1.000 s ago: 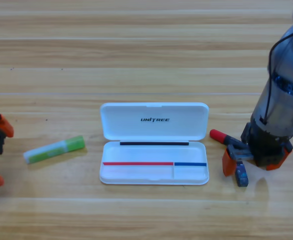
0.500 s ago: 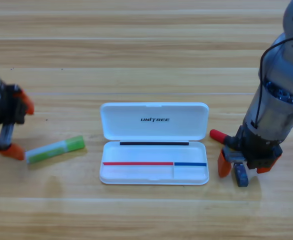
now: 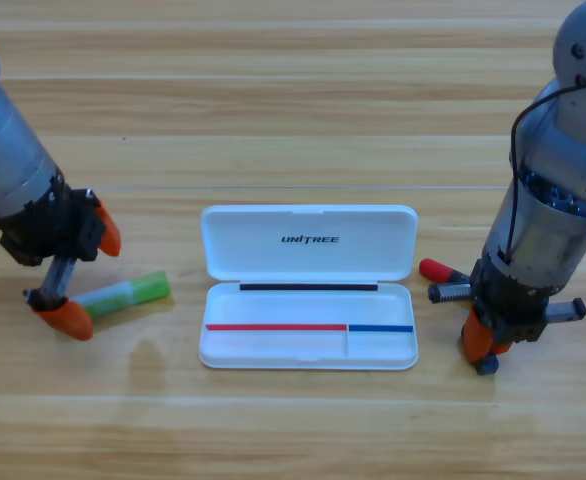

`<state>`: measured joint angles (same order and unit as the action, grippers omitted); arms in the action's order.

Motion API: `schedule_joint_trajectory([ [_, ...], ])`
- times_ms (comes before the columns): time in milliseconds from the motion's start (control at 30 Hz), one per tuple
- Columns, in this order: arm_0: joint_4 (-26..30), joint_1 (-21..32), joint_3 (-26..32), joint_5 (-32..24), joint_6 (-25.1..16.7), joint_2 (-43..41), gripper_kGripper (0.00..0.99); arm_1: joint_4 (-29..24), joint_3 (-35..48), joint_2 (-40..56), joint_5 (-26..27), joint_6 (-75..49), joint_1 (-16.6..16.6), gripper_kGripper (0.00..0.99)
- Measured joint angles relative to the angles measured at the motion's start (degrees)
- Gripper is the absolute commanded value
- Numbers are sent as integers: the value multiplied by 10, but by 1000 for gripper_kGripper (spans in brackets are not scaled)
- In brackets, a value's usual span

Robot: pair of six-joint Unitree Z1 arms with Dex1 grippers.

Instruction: Clean up eraser and pencils

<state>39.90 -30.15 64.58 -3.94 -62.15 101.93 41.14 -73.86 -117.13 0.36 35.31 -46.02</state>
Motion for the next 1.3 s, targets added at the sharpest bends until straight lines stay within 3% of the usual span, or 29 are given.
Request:
schedule_joint_trajectory([
  [133,0,0,12,-4,0,5,916,11,-2,0,14,-24,0,0],
  [300,-1,0,27,-5,0,26,916,133,-51,6,30,-150,-2,0],
  [400,-17,0,28,-5,2,35,905,157,-70,32,32,-304,-2,0],
  [567,-54,1,39,0,73,49,905,208,-116,61,34,-549,-6,0],
  [733,-55,7,40,8,102,52,905,229,-154,55,53,-702,-23,0],
  [1300,-56,29,25,57,140,83,904,230,-323,-100,42,-743,-60,0],
])
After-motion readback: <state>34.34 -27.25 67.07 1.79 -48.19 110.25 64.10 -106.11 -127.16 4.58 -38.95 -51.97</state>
